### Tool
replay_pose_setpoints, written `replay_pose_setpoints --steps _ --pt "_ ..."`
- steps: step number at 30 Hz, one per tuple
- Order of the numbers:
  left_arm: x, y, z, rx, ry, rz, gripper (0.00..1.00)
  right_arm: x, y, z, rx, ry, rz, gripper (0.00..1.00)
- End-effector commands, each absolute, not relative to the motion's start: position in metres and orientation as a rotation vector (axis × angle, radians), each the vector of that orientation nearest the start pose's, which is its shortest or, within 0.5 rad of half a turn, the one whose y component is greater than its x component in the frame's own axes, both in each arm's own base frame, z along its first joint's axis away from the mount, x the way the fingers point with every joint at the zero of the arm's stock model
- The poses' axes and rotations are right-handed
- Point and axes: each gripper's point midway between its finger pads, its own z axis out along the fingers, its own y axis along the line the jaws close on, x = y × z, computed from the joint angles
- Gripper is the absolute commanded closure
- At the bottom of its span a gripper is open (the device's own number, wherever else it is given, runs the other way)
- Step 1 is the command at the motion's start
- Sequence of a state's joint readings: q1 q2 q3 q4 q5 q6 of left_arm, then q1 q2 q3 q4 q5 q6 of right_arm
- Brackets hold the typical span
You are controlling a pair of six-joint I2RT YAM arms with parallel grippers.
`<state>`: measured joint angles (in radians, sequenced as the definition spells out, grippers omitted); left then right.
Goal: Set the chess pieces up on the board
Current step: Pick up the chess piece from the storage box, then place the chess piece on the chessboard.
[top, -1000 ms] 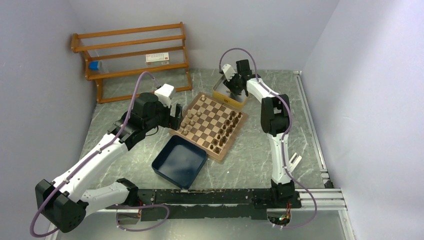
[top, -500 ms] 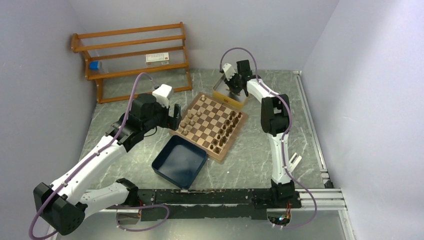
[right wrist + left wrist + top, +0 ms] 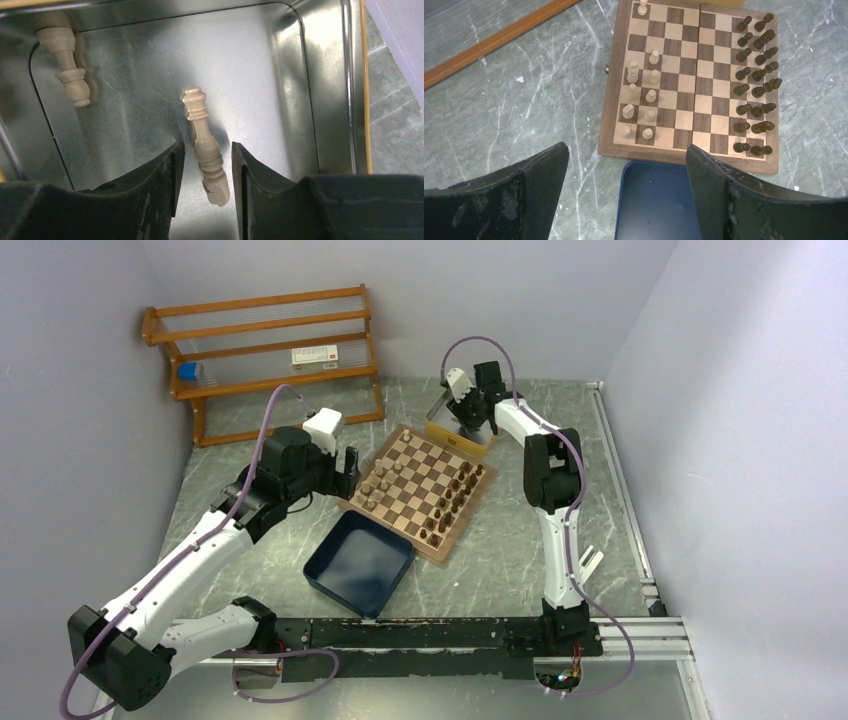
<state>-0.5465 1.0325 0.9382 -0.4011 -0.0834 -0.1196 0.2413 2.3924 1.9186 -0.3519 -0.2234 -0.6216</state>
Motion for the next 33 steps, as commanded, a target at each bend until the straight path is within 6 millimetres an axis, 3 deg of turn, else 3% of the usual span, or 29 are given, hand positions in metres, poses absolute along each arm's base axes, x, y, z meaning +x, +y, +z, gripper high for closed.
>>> replay_pose_setpoints --steps 1,5,11,14,19,25,33 --pt "0.292 -0.166 0.221 0.387 2.042 -0.337 0.09 0.561 0.139 0.017 -1.119 2.202 0.055 0.58" --pt "0.293 -0.166 0.220 0.382 2.043 -0.341 0.10 0.558 0.134 0.017 -1.128 2.219 0.064 0.63" --pt "0.294 -0.165 0.220 0.367 2.040 -0.345 0.11 0.555 0.135 0.008 -1.131 2.216 0.079 0.78" --pt "0.295 -0.164 0.219 0.358 2.043 -0.341 0.12 0.557 0.137 0.012 -1.127 2.181 0.076 0.86" --pt "0.296 -0.165 0.218 0.319 2.052 -0.353 0.15 0.567 0.141 0.051 -1.082 2.054 0.044 1.00" --pt "0.301 -0.166 0.226 0.226 2.039 -0.381 0.18 0.568 0.145 0.110 -0.988 1.893 0.020 1.00" --pt "0.312 -0.214 0.259 0.236 2.031 -0.641 0.22 0.556 0.153 0.178 -0.870 1.733 0.064 1.00"
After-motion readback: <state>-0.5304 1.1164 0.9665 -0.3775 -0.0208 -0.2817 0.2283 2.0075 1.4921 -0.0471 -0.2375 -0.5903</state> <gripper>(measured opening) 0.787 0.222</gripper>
